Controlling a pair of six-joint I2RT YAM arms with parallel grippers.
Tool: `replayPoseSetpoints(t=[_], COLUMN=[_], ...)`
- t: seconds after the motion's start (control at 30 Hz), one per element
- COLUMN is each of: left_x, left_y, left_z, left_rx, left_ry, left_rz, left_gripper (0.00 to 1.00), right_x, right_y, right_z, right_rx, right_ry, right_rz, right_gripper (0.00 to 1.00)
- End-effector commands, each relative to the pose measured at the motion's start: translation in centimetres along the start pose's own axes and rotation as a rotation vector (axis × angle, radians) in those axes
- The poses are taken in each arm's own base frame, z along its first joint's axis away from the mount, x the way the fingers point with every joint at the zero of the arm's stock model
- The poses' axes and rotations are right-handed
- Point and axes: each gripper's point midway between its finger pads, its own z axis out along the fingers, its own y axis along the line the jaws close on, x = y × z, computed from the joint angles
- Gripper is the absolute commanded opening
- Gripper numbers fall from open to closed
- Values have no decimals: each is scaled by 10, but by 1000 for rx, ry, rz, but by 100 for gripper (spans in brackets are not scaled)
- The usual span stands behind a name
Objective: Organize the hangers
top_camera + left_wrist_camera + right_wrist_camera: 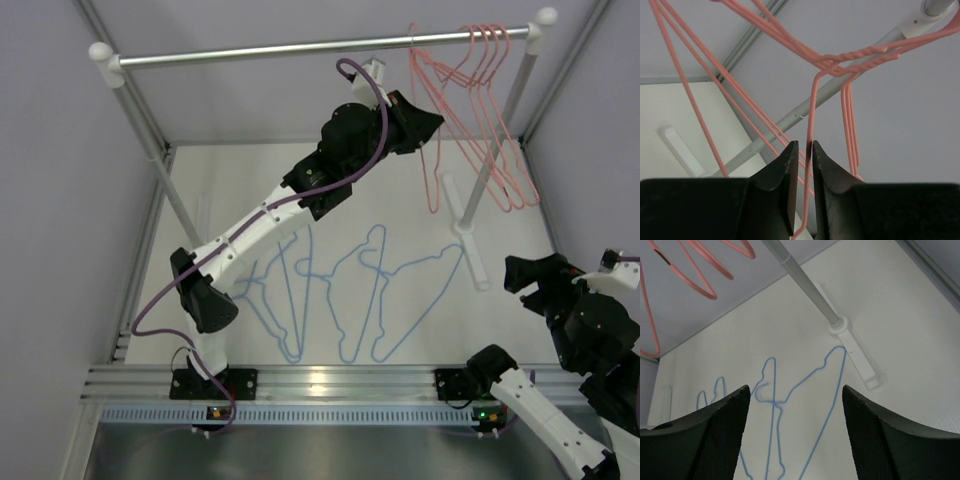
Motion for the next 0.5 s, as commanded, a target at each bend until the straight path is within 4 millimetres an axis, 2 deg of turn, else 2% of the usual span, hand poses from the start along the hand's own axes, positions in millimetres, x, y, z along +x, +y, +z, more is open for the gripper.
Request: replayPoseSetpoints(t=[0.0,0.07,0.17,0.2,0.23,0.33,0.4,0.43,0.47], left_x=[-27,-25,-20,-24,-16,-26,-23,-31,-24], left_y=[-25,-25,-22,-25,-17,-25,-16,-21,-11], left_z=[-19,-22,-28,-34,-36,-49,-56,-66,-71], left_rx=[67,69,59,66,46,66,42,46,23], left_ry=[-54,-52,-40,-46,-30,-65,-60,-77,-63], left_rz=[-4,1,20,22,35,67,101,108,120], left_gripper=[23,31,37,38,39,40,41,41,42], right_x=[-2,-2,-2,-2,-2,-2,-1,0,0], right_y=[5,5,5,5,5,5,5,4,4], right_z=[-1,-1,-2,-2,-2,-3,-3,-2,-3], right_rx=[-33,-36,-38,-39,-39,-41,-42,-40,-42], right_ry=[-7,-6,-6,-5,-7,-7,-6,-4,-6], right_rz=[10,13,14,15,15,16,16,15,17], right_gripper=[72,72,72,72,72,72,72,72,72])
